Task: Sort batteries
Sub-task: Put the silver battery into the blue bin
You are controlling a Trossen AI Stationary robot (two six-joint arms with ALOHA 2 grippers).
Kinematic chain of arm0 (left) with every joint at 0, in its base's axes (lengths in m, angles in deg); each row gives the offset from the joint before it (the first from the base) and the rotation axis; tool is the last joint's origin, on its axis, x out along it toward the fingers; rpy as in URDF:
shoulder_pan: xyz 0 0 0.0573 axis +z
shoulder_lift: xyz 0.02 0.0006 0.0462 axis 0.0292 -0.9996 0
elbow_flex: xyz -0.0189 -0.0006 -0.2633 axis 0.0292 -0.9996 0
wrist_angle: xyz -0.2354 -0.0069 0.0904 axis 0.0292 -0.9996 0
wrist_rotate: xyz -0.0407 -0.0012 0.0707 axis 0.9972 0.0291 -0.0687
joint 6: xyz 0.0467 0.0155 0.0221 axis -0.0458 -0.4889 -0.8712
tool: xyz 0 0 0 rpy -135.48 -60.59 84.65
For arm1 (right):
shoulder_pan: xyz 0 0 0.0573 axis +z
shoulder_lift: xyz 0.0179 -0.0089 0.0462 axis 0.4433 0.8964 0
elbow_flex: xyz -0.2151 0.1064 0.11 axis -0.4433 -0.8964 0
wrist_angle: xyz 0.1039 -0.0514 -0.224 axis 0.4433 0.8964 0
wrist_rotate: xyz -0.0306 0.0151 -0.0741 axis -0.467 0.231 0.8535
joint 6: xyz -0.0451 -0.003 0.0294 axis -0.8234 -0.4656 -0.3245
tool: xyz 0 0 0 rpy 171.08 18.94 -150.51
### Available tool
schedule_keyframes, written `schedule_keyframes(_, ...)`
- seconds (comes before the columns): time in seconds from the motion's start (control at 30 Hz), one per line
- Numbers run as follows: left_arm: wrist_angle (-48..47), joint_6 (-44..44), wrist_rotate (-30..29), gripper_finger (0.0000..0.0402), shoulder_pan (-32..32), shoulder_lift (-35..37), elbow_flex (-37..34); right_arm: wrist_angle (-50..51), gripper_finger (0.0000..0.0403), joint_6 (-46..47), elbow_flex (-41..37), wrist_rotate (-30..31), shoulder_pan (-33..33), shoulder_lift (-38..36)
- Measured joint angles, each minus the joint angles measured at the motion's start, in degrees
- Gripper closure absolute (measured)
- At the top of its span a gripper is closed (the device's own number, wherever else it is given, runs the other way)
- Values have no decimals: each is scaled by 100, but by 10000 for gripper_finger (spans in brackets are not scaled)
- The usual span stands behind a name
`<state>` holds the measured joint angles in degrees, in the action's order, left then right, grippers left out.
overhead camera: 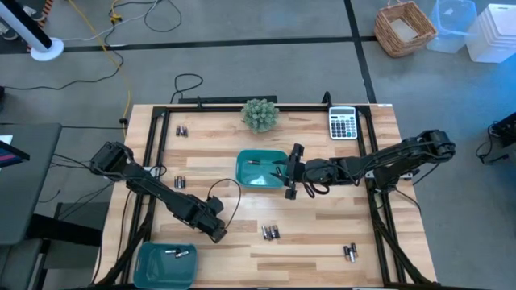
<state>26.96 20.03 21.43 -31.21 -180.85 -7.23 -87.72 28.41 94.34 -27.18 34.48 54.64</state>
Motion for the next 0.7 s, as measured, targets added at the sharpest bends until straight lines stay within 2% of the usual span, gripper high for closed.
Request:
schedule_keyframes(0.33, 10, 68, -57, 242, 0, 9, 0, 0, 210, 8, 1, -2, 0, 0)
schedule_keyframes(0.7, -8, 68, -62, 302, 0, -232, 13, 4, 210, 20, 0, -2, 0, 2)
